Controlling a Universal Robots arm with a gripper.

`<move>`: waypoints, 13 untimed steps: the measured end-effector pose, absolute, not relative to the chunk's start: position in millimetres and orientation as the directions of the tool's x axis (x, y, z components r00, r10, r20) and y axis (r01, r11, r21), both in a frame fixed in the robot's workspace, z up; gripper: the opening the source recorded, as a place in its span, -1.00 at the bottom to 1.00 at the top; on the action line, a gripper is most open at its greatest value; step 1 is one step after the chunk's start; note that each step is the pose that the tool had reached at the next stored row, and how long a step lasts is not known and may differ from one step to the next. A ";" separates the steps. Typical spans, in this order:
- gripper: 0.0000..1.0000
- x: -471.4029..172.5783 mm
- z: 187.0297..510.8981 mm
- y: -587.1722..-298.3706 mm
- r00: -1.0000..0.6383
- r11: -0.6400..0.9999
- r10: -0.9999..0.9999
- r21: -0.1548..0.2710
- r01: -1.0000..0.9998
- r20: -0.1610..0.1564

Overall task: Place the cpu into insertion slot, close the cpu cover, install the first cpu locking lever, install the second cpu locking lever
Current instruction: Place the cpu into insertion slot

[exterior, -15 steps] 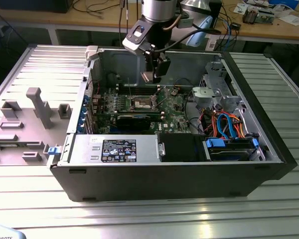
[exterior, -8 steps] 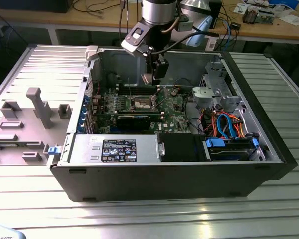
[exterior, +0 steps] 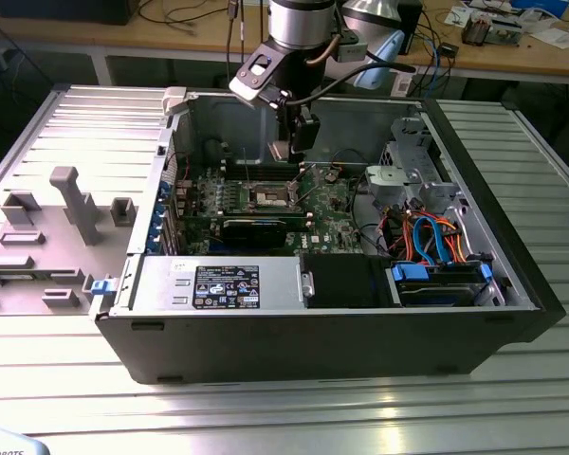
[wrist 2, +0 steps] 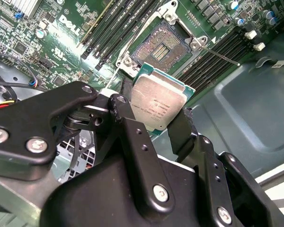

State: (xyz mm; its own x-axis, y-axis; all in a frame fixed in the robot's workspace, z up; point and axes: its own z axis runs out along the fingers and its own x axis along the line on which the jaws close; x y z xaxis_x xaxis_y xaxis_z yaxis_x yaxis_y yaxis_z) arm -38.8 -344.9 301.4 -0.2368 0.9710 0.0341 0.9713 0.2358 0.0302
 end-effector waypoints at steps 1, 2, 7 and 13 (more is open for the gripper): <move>0.08 -38.8 301.4 -344.9 -0.237 0.236 0.971 0.030 0.971 0.034; 0.08 -38.8 301.4 -344.9 -0.237 0.236 0.971 0.030 0.971 0.034; 0.08 -38.9 301.3 -344.9 -0.237 0.236 0.971 0.030 0.971 0.034; 0.08 -39.9 298.3 -344.9 -0.167 0.166 0.985 0.030 0.986 0.034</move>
